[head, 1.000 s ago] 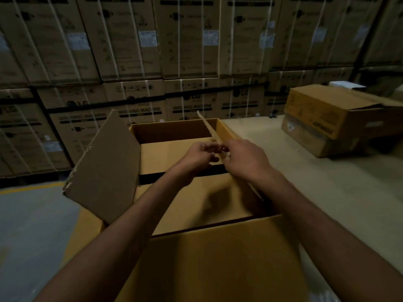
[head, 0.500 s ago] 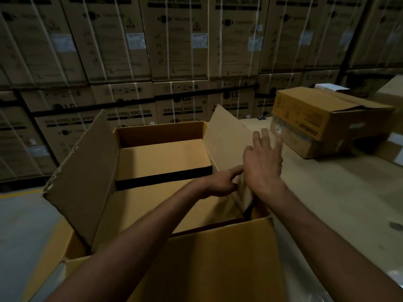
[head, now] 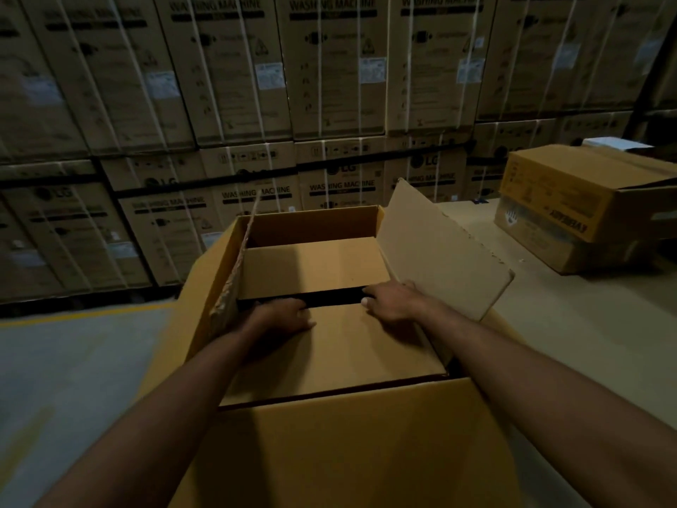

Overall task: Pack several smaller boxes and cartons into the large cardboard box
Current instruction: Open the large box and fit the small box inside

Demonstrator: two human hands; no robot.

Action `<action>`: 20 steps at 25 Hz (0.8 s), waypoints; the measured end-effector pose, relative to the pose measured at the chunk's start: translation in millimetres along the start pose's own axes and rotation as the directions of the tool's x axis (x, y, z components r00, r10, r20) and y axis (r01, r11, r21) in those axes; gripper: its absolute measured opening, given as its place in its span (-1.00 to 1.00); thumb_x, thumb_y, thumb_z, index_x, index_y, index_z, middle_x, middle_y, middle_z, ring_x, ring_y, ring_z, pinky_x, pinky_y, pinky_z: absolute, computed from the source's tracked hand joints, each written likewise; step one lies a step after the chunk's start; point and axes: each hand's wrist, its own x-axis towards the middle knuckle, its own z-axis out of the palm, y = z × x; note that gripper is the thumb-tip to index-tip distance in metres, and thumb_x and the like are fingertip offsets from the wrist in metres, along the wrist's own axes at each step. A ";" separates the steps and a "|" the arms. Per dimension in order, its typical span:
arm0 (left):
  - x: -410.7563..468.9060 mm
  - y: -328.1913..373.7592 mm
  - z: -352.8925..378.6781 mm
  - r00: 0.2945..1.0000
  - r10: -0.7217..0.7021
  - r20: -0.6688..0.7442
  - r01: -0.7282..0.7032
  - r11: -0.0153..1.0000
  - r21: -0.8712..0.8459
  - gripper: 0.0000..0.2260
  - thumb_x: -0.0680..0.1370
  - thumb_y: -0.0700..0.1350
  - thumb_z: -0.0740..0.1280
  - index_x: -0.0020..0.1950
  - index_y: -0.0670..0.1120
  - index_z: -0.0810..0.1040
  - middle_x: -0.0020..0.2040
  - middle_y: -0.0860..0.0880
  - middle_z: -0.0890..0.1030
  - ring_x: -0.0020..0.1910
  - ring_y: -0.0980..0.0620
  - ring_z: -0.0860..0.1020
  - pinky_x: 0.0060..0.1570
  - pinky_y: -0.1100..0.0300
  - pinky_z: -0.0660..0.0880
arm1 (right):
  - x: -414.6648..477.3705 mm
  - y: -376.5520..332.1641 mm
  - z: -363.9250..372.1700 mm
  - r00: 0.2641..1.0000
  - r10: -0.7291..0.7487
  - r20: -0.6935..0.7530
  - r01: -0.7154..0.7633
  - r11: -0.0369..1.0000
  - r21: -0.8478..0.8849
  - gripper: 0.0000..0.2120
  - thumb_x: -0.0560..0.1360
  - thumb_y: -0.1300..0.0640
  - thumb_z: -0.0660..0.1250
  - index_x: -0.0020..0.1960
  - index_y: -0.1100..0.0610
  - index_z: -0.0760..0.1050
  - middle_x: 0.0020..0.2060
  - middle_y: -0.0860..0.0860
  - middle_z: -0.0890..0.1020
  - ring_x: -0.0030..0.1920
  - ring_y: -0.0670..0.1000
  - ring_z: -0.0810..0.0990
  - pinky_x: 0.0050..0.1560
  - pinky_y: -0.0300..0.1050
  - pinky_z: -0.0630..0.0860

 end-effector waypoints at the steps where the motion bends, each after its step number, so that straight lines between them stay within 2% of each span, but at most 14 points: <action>1: 1.6 -21.1 1.5 1.000 -0.021 0.010 0.021 0.999 0.032 -0.42 0.62 0.22 0.27 0.58 0.01 0.32 0.51 -0.09 0.43 0.43 -0.13 0.44 0.39 -0.05 0.41 | 6.4 -1.2 4.0 0.999 0.009 0.042 -0.009 1.000 0.009 -0.52 0.72 -0.15 0.05 0.57 -0.01 0.33 0.45 0.07 0.49 0.46 0.15 0.42 0.45 0.17 0.23; 3: 0.0 -56.0 0.9 0.998 -0.067 0.008 0.067 0.998 0.008 -0.34 0.56 0.34 0.27 0.58 0.05 0.33 0.53 -0.07 0.40 0.46 -0.13 0.41 0.41 -0.06 0.39 | 16.0 -7.0 9.4 0.993 -0.009 0.115 0.005 0.999 0.036 -0.49 0.71 -0.17 0.04 0.60 -0.01 0.30 0.53 0.05 0.41 0.53 0.14 0.35 0.53 0.19 0.22; 4: -5.5 -64.5 -2.0 0.997 -0.078 0.014 0.078 0.997 0.003 -0.37 0.56 0.34 0.27 0.54 0.03 0.39 0.50 -0.08 0.43 0.42 -0.13 0.44 0.37 -0.04 0.42 | 17.8 -11.4 9.5 0.991 -0.027 0.133 0.021 0.998 0.053 -0.51 0.72 -0.15 0.06 0.57 0.02 0.34 0.51 0.06 0.44 0.50 0.13 0.39 0.52 0.19 0.26; 5: -11.3 -68.7 -6.7 0.997 -0.072 0.006 0.072 0.997 -0.001 -0.44 0.58 0.30 0.28 0.46 -0.02 0.47 0.43 -0.10 0.49 0.34 -0.11 0.49 0.30 0.01 0.45 | 18.8 -16.5 8.8 0.991 -0.045 0.129 0.036 0.997 0.071 -0.54 0.72 -0.14 0.07 0.51 0.04 0.41 0.45 0.07 0.50 0.43 0.13 0.45 0.47 0.17 0.34; 7: -22.3 -63.0 -20.1 0.995 -0.003 -0.097 0.001 1.000 -0.023 -0.59 0.62 0.19 0.31 0.32 -0.07 0.56 0.28 -0.11 0.59 0.20 -0.09 0.55 0.18 0.05 0.50 | 16.8 -26.5 1.3 0.995 -0.078 0.058 0.072 0.993 0.089 -0.57 0.72 -0.14 0.09 0.38 0.09 0.51 0.27 0.07 0.60 0.26 0.11 0.55 0.32 0.11 0.46; 10: -42.7 -45.1 -49.7 0.969 0.045 -0.242 -0.070 0.993 -0.094 -0.70 0.66 0.08 0.30 0.26 -0.07 0.60 0.14 -0.06 0.63 0.09 -0.02 0.59 0.08 0.06 0.53 | 9.4 -45.5 -25.2 0.990 -0.119 -0.081 0.129 0.983 0.132 -0.57 0.71 -0.19 0.08 0.10 0.09 0.59 -0.02 0.01 0.63 0.03 0.06 0.60 0.11 0.02 0.52; 13: -74.4 -40.2 -85.1 0.959 -0.004 -0.282 -0.082 0.952 -0.295 -0.73 0.62 0.12 0.35 -0.05 -0.08 0.62 -0.20 -0.01 0.60 -0.29 0.11 0.53 -0.30 0.25 0.44 | -5.5 -62.1 -65.2 0.987 -0.116 -0.112 0.139 0.965 0.223 -0.55 0.71 -0.18 0.13 -0.15 0.08 0.56 -0.26 -0.02 0.57 -0.22 -0.02 0.56 -0.12 -0.08 0.48; 15: -102.7 -41.1 -105.7 0.985 -0.035 -0.171 -0.047 0.890 -0.453 -0.65 0.54 0.17 0.42 -0.12 -0.14 0.64 -0.34 -0.03 0.53 -0.46 0.11 0.44 -0.46 0.31 0.36 | -21.6 -66.6 -97.0 0.995 -0.091 0.038 0.071 0.929 0.364 -0.66 0.71 -0.06 0.20 -0.09 0.09 0.60 -0.19 0.01 0.64 -0.20 -0.02 0.63 -0.13 -0.13 0.53; 16: -115.4 -42.2 -112.5 0.996 -0.006 -0.086 -0.038 0.863 -0.504 -0.63 0.52 0.14 0.43 -0.04 -0.19 0.67 -0.31 -0.05 0.58 -0.46 0.11 0.49 -0.46 0.32 0.40 | -30.8 -67.3 -111.6 0.977 -0.124 0.172 0.045 0.913 0.407 -0.72 0.71 0.00 0.21 -0.01 0.09 0.63 -0.09 0.04 0.69 -0.12 0.00 0.69 -0.06 -0.12 0.58; 18: -137.0 -42.0 -118.3 0.985 0.149 0.084 -0.079 0.832 -0.550 -0.72 0.56 -0.04 0.39 0.11 -0.23 0.67 -0.19 -0.08 0.69 -0.35 0.13 0.62 -0.37 0.35 0.52 | -47.1 -66.6 -128.0 0.868 -0.232 0.439 0.022 0.901 0.433 -0.75 0.70 0.08 0.23 0.13 0.14 0.66 0.06 0.08 0.71 -0.03 0.01 0.71 0.01 -0.12 0.61; 20: -149.6 -36.1 -113.7 0.931 0.271 0.245 -0.127 0.869 -0.478 -0.79 0.61 -0.23 0.34 0.22 -0.22 0.62 0.00 -0.09 0.73 -0.13 0.08 0.69 -0.19 0.29 0.62 | -60.5 -71.2 -125.6 0.718 -0.296 0.630 0.046 0.923 0.382 -0.75 0.67 0.16 0.26 0.24 0.22 0.63 0.08 0.12 0.69 -0.03 0.01 0.68 -0.05 -0.17 0.60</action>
